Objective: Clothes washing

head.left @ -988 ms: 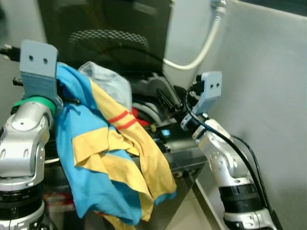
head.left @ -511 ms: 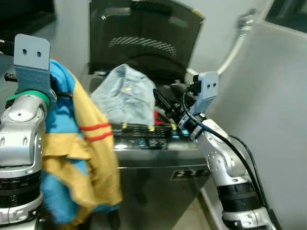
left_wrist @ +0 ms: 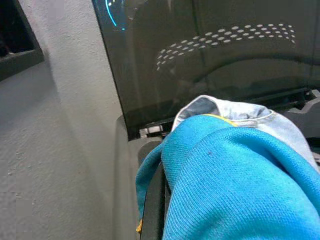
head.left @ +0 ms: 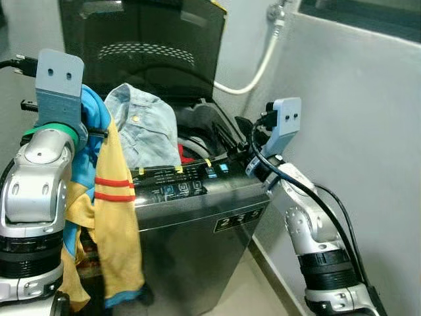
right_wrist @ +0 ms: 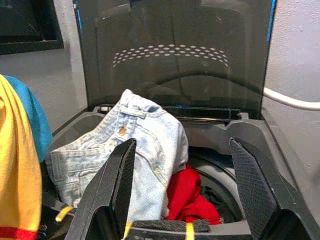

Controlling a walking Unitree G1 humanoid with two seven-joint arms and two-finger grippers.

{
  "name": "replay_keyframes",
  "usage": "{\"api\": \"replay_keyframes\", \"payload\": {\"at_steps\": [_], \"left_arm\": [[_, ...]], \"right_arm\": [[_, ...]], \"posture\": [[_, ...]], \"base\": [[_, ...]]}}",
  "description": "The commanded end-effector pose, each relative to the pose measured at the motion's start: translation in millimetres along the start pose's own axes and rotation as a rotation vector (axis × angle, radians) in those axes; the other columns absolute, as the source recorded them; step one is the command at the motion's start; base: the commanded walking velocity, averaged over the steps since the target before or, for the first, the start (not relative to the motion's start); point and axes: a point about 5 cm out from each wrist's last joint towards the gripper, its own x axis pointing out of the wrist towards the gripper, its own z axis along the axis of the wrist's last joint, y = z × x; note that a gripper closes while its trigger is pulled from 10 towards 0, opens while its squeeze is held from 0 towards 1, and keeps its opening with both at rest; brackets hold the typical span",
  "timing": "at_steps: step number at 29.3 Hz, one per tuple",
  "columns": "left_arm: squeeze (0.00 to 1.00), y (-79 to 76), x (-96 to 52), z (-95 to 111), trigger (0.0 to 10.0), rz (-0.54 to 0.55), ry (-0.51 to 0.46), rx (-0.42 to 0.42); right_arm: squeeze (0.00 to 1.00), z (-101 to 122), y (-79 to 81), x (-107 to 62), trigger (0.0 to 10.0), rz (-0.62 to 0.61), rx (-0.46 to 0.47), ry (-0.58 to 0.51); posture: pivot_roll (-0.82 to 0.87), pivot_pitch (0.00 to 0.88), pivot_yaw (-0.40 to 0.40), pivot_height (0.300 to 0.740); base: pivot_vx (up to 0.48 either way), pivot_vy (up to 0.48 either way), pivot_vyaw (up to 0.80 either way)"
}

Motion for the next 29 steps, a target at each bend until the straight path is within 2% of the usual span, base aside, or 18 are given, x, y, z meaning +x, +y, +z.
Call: {"api": "replay_keyframes", "payload": {"at_steps": [1, 6, 14, 19, 23, 24, 29], "left_arm": [[0.0, -1.0, -1.6, -0.6, 10.0, 0.006, 0.003, -0.007], [0.0, -0.6, -1.5, -1.2, 10.0, 0.01, 0.007, -0.008], [0.0, -2.0, -1.6, -3.4, 10.0, -0.003, 0.017, -0.029], [0.0, -6.2, -4.4, -3.5, 10.0, -0.026, -0.005, -0.07], [0.0, -5.6, -8.4, -7.8, 10.0, -0.015, 0.005, -0.097], [0.0, -6.1, -11.0, -8.2, 10.0, -0.015, -0.001, -0.103], [0.0, -7.9, -13.3, -8.4, 10.0, -0.021, -0.002, -0.118]], "right_arm": [[0.0, -1.1, -2.4, -1.5, 10.0, -0.007, -0.004, 0.01], [0.0, -1.2, -2.5, -1.6, 10.0, -0.006, -0.005, 0.01], [0.0, -1.5, -2.8, -1.8, 10.0, -0.001, -0.008, 0.013], [0.0, -2.1, -0.8, -1.7, 10.0, 0.008, -0.003, 0.017], [0.0, -2.2, 2.8, -1.4, 10.0, 0.035, -0.036, 0.022], [0.0, -2.1, 5.0, -1.2, 10.0, 0.047, -0.062, 0.024], [0.0, -2.2, 6.7, -1.2, 10.0, 0.056, -0.082, 0.025]], "posture": [[0.11, 0.0, -0.06, 0.74], [0.11, 0.0, -0.06, 0.74], [0.11, 0.0, -0.061, 0.74], [0.11, 0.0, -0.062, 0.74], [0.11, 0.0, -0.059, 0.74], [0.11, 0.0, -0.06, 0.74], [0.11, 0.0, -0.061, 0.74]], "base": [[0.0, -0.472, 0.0], [0.0, -0.472, 0.0], [0.0, 0.0, 0.0], [0.0, 0.0, 0.0], [0.0, 0.0, 0.0], [0.0, 0.0, 0.8], [0.0, 0.0, 0.8]]}}
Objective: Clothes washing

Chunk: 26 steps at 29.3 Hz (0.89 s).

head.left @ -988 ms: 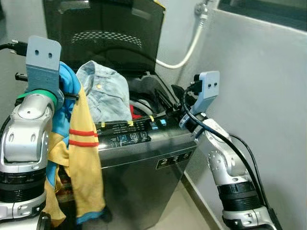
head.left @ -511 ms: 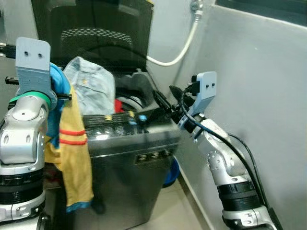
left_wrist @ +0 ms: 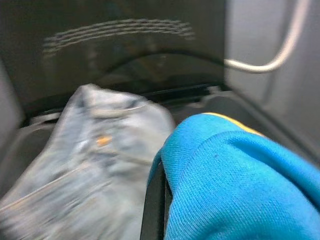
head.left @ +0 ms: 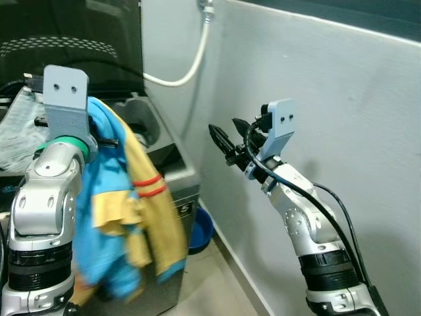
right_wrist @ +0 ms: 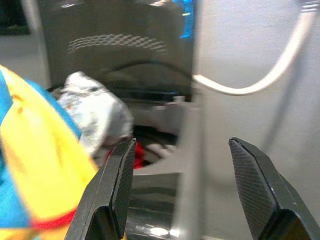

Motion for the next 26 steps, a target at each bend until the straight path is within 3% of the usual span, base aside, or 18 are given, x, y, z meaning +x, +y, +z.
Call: {"api": "replay_keyframes", "payload": {"at_steps": [1, 3, 4, 6, 11, 15, 20, 26], "left_arm": [[0.0, 1.9, -4.0, 7.9, 10.0, 0.01, -0.044, -0.013], [0.0, -2.7, -6.7, 7.1, 10.0, -0.005, -0.047, -0.035], [0.0, -12.5, -11.4, 0.9, 10.0, -0.022, -0.028, -0.092], [0.0, -21.4, -16.0, -4.4, 10.0, -0.041, -0.01, -0.116], [0.0, -27.0, -19.2, -7.7, 10.0, -0.053, 0.003, -0.129], [0.0, -12.8, -15.5, 13.2, 10.0, -0.013, -0.09, 0.032], [0.0, -8.5, -13.6, 22.5, 10.0, -0.012, -0.115, 0.047], [0.0, -19.9, -15.9, 21.9, 10.0, -0.044, -0.1, 0.015]], "right_arm": [[0.0, 1.1, 1.0, -1.8, 10.0, 0.009, -0.024, -0.005], [0.0, 0.6, 2.0, -1.5, 10.0, 0.014, -0.033, -0.005], [0.0, 0.1, 3.1, -0.7, 10.0, 0.016, -0.034, -0.006], [0.0, 0.0, 3.6, 0.2, 10.0, 0.018, -0.03, -0.008], [0.0, 0.0, 3.8, 0.7, 10.0, 0.02, -0.027, -0.008], [0.0, 2.0, 1.1, 3.7, 10.0, 0.009, -0.008, -0.019], [0.0, 3.4, -1.0, 4.6, 10.0, -0.001, -0.006, -0.024], [0.0, 5.4, -6.4, 4.8, 10.0, -0.013, -0.014, -0.026]], "posture": [[0.11, 0.0, -0.061, 0.74], [0.11, 0.002, -0.065, 0.74], [0.12, 0.002, -0.07, 0.74], [0.12, 0.003, -0.076, 0.74], [0.12, 0.003, -0.076, 0.74], [0.14, 0.011, -0.083, 0.74], [0.14, 0.015, -0.083, 0.74], [0.13, 0.021, -0.083, 0.74]], "base": [[0.0, 0.0, 0.8], [0.0, 0.0, 0.8], [0.0, 0.0, 0.8], [0.0, 0.0, 0.8], [0.0, 0.0, 0.8], [0.0, 0.0, 0.8], [0.0, 0.0, 0.8], [0.0, 0.0, 0.8]]}}
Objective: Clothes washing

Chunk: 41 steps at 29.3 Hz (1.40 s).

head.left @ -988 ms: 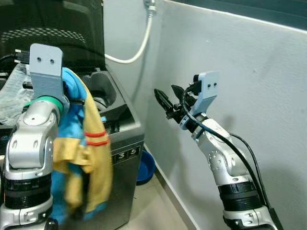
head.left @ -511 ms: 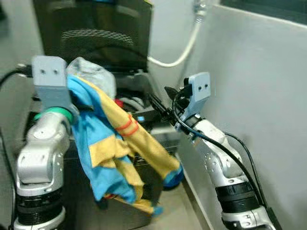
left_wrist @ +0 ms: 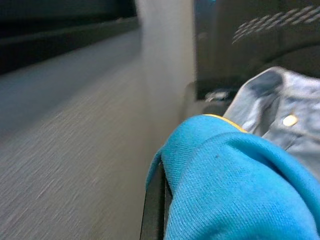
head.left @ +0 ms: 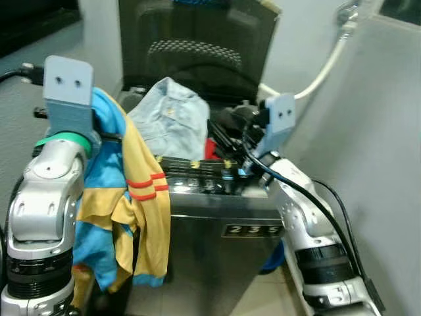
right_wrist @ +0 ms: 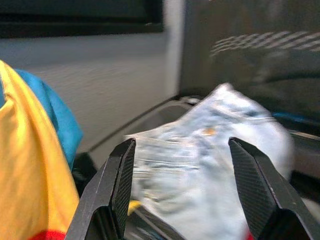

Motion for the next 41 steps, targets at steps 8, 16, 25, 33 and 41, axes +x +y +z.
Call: {"api": "replay_keyframes", "payload": {"at_steps": [8, 16, 25, 33, 41], "left_arm": [[0.0, -5.3, -2.1, 8.0, 10.0, -0.013, -0.025, -0.015], [0.0, -0.5, 1.7, 7.1, 10.0, -0.012, -0.015, -0.031], [0.0, -3.8, 7.8, 10.1, 10.0, -0.045, -0.036, -0.096], [0.0, -4.6, 9.5, 9.8, 10.0, -0.06, -0.034, -0.097], [0.0, -4.8, 9.0, 11.8, 10.0, -0.069, -0.043, -0.095]], "right_arm": [[0.0, 0.6, -10.4, -1.5, 10.0, -0.053, 0.018, -0.007], [0.0, 3.3, -17.0, -2.2, 10.0, -0.109, 0.023, -0.019], [0.0, 16.5, -16.5, -1.0, 10.0, -0.137, -0.004, -0.071], [0.0, 18.5, -15.2, -1.7, 10.0, -0.144, 0.011, -0.079], [0.0, 18.0, -11.9, -2.2, 10.0, -0.129, 0.009, -0.077]], "posture": [[0.13, 0.015, -0.072, 0.74], [0.11, 0.005, -0.054, 0.74], [0.1, 0.004, -0.03, 0.74], [0.09, 0.008, -0.031, 0.74], [0.1, 0.002, -0.031, 0.74]], "base": [[0.0, 0.0, 0.7], [0.0, 0.0, 0.0], [0.265, 0.0, 0.0], [0.365, 0.0, 0.0], [0.366, 0.0, -0.3]]}}
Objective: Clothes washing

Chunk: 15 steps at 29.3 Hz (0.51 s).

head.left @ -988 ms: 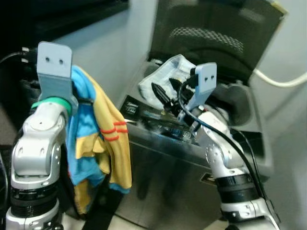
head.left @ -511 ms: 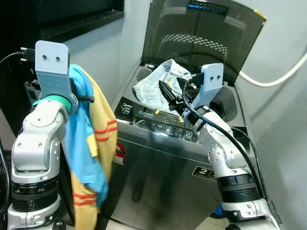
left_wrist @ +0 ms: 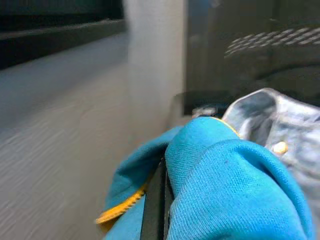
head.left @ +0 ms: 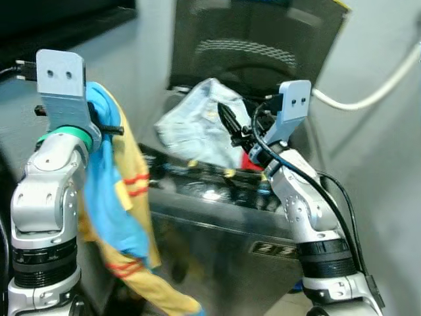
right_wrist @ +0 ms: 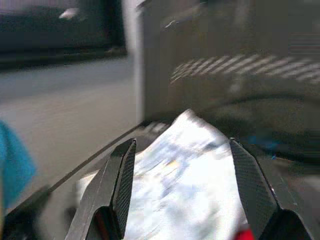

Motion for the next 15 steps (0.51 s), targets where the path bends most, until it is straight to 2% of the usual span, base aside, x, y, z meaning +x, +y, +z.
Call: {"api": "replay_keyframes", "payload": {"at_steps": [1, 7, 12, 15], "left_arm": [[0.0, 5.4, -1.1, 8.2, 10.0, 0.014, -0.042, 0.006], [0.0, -2.8, 0.1, 8.1, 10.0, -0.046, -0.04, -0.001], [0.0, -8.8, 3.6, 2.6, 10.0, -0.073, -0.008, -0.018], [0.0, -11.7, 5.9, 5.0, 10.0, -0.109, -0.03, -0.005]], "right_arm": [[0.0, -1.2, 9.9, 2.0, 10.0, 0.031, 0.005, 0.002], [0.0, -3.2, 11.3, -0.3, 10.0, 0.022, 0.006, 0.004], [0.0, -4.6, 8.7, -4.1, 10.0, -0.004, 0.002, 0.01], [0.0, -4.5, 7.1, -5.5, 10.0, -0.013, -0.002, 0.012]], "posture": [[0.11, 0.0, -0.03, 0.74], [0.11, 0.0, -0.017, 0.74], [0.1, 0.0, 0.01, 0.74], [0.1, 0.0, 0.012, 0.74]], "base": [[0.368, 0.0, 0.0], [0.356, 0.0, 0.0], [0.0, 0.0, 0.0], [0.0, 0.0, 0.0]]}}
